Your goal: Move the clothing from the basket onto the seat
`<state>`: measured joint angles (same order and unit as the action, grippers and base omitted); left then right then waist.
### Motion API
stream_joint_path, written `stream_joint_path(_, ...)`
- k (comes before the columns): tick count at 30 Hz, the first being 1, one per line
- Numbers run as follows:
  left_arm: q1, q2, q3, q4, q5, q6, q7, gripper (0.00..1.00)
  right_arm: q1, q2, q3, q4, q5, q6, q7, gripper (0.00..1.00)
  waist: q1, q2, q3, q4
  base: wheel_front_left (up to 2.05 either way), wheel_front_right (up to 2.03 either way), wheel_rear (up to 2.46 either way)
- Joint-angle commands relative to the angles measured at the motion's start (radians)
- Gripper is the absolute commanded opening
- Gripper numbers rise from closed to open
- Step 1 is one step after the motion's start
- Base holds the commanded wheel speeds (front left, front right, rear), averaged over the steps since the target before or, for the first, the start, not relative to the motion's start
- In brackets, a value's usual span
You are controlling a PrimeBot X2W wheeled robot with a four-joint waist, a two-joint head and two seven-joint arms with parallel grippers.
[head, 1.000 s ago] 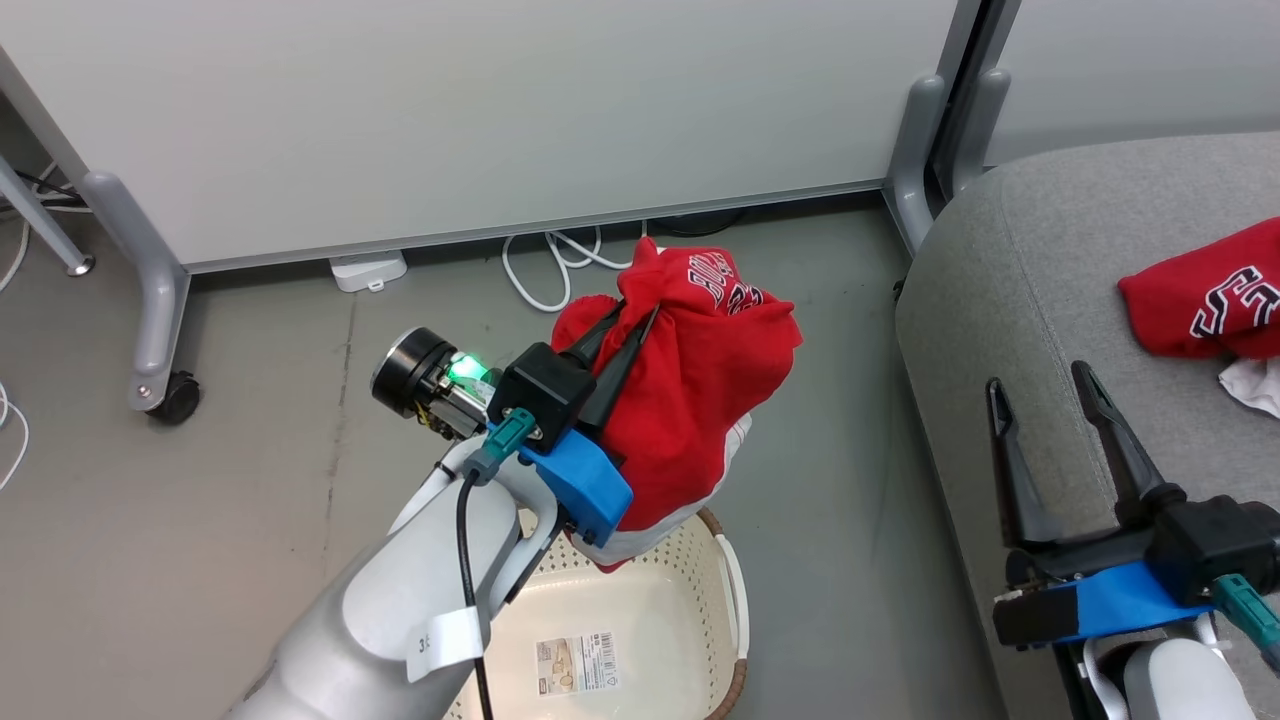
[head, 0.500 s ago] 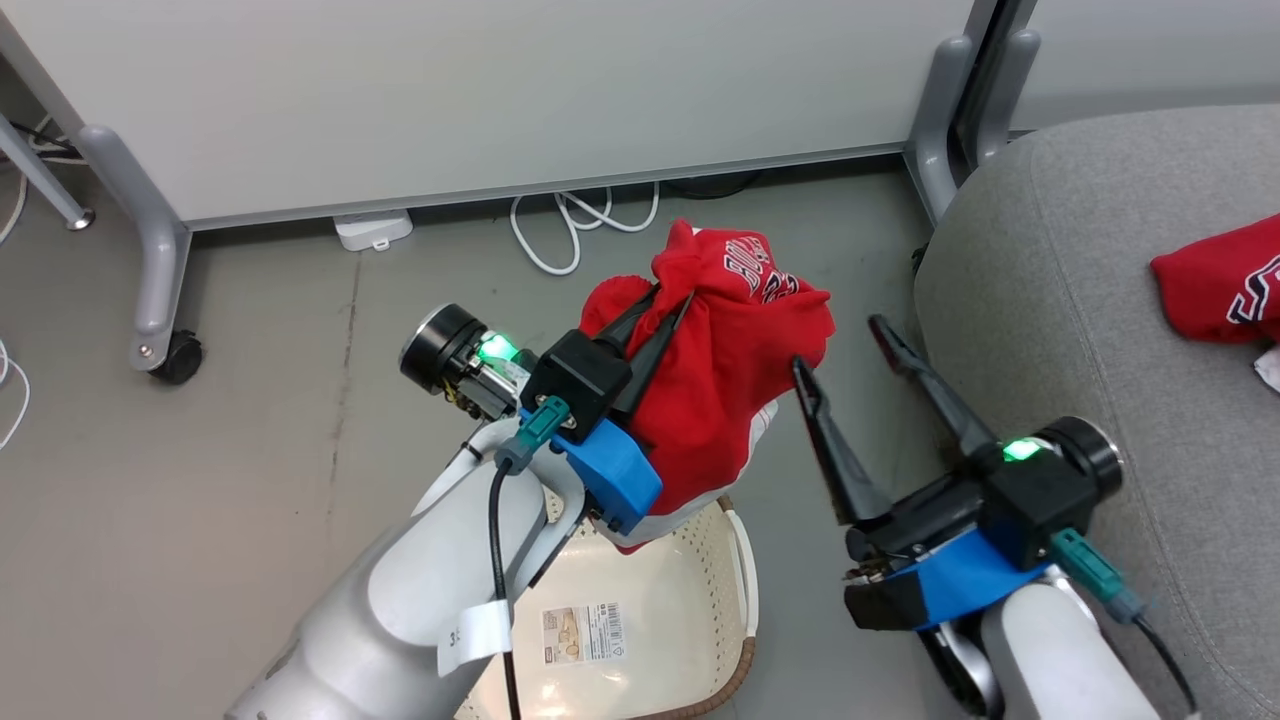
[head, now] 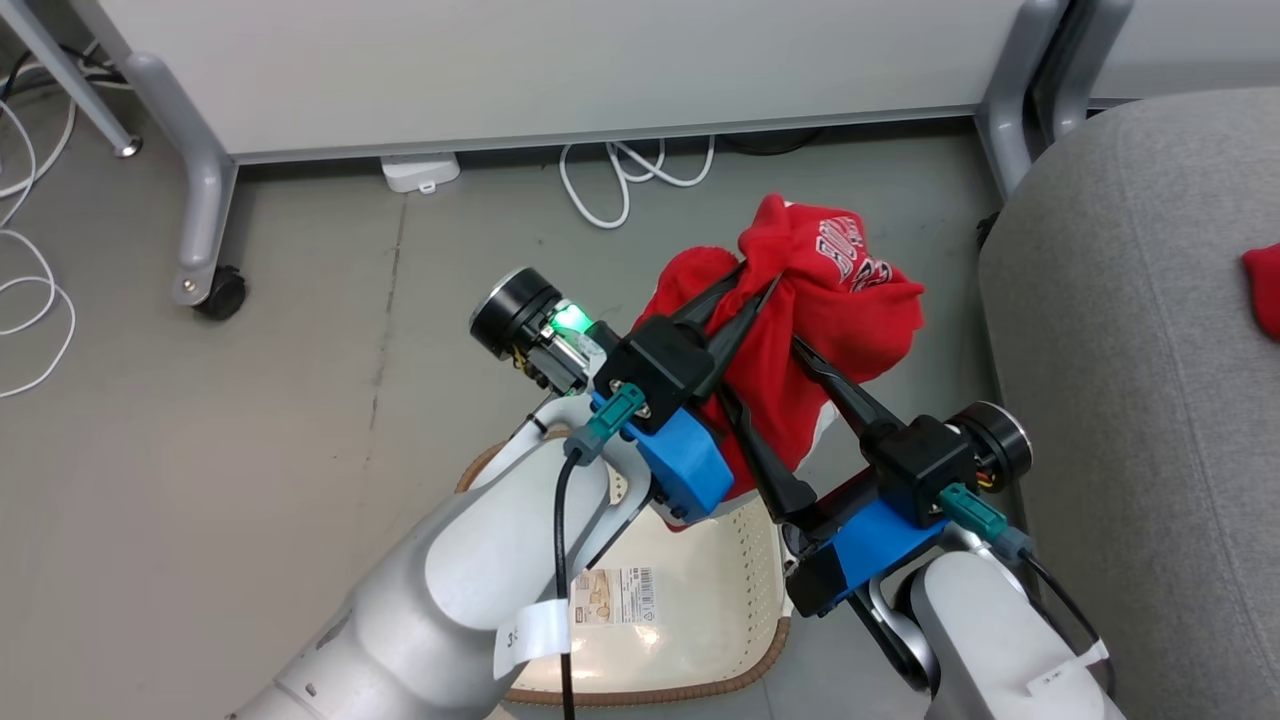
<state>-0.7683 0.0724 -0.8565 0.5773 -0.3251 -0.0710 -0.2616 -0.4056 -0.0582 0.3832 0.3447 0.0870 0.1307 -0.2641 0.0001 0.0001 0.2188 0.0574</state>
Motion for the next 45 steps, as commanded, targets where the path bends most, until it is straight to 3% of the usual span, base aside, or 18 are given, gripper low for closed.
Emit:
stream_joint_path(1,-0.022,-0.004,-0.004,-0.009,0.003,0.0,-0.005,0.0,-0.022,0.004,0.001,0.029,0.0,0.0,-0.001,1.0,-0.0001,-0.0001,0.012,0.012,0.0,0.0,0.0)
stream_joint_path(9,-0.039,-0.017,-0.015,-0.039,-0.005,0.011,-0.005,0.0,-0.073,0.008,0.024,0.103,0.064,0.0,0.0,1.0,-0.0001,-0.0001,0.034,0.032,0.0,0.0,0.0)
stream_joint_path(10,-0.038,-0.018,-0.017,-0.043,-0.005,0.012,-0.005,0.0,-0.082,0.008,0.027,0.107,0.072,0.0,0.0,0.69,-0.0001,-0.0001,0.035,0.033,0.0,0.0,0.0)
stream_joint_path(11,-0.038,-0.019,-0.018,-0.045,-0.006,0.01,-0.005,0.0,-0.088,0.008,0.029,0.112,0.084,0.0,0.0,0.0,-0.0001,-0.0001,0.036,0.034,0.0,0.0,0.0)
stream_joint_path(28,-0.019,-0.021,-0.001,-0.036,-0.003,0.02,-0.005,0.0,-0.098,0.009,0.043,0.118,0.102,0.0,0.0,0.0,-0.0001,-0.0001,0.023,0.032,0.0,0.0,0.0)
stream_joint_path(29,-0.02,-0.021,0.002,-0.04,-0.001,0.024,-0.005,0.05,-0.098,0.009,0.043,0.116,0.102,0.0,0.0,0.0,-0.0001,-0.0001,0.024,0.031,0.0,0.0,0.0)
stream_joint_path(30,-0.02,-0.021,0.005,-0.045,0.004,0.027,-0.005,1.0,-0.1,0.009,0.043,0.111,0.102,0.0,0.0,0.0,-0.0001,-0.0001,0.025,0.03,0.0,0.0,0.0)
stream_joint_path(45,-0.012,-0.021,0.03,-0.052,0.026,0.028,-0.005,1.0,-0.095,0.009,0.025,0.084,0.104,0.0,-0.001,0.0,-0.0001,-0.0001,0.03,0.012,0.0,0.0,0.0)
